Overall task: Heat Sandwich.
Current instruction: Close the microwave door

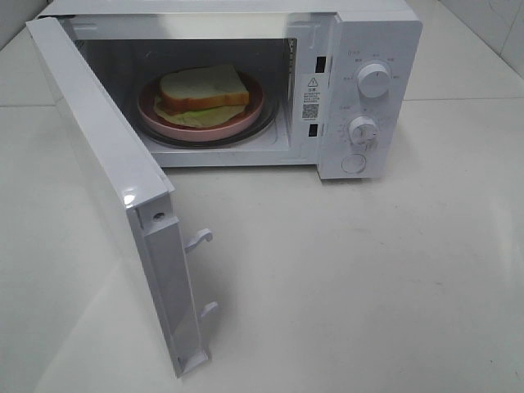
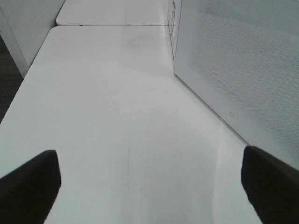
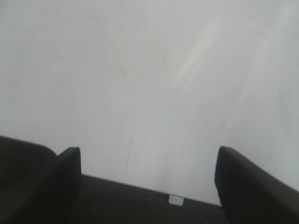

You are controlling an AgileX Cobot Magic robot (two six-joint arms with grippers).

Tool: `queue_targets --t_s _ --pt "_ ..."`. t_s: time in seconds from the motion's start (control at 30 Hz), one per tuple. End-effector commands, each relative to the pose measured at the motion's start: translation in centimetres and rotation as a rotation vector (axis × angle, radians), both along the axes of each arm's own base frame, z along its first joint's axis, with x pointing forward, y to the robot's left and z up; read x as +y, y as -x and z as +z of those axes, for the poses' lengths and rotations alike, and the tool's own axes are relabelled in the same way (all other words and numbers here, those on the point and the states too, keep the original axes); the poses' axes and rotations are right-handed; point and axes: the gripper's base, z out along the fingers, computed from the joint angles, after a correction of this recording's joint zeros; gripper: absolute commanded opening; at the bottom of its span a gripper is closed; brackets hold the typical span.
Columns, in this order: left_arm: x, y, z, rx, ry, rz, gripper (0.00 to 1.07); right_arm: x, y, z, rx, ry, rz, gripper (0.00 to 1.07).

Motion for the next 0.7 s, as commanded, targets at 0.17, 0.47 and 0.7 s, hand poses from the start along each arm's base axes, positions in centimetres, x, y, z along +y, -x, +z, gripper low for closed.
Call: queue_targets --t_s 0.17,0.47,0.7 --pt "0.0 0.3 0.1 -0.031 0.005 0.006 1.01 -0.3 2.4 0.4 -0.225 -0.080 -0.082 0.76" --pt "0.0 0.3 0.1 -0.031 0.005 0.006 1.01 0.0 3.3 -0.6 -0.306 -0.128 -0.130 0.76" --pt "0.0 0.3 0.1 -0.031 0.005 0.006 1.01 0.0 3.3 -0.6 -0.306 -0.128 -0.130 0.76"
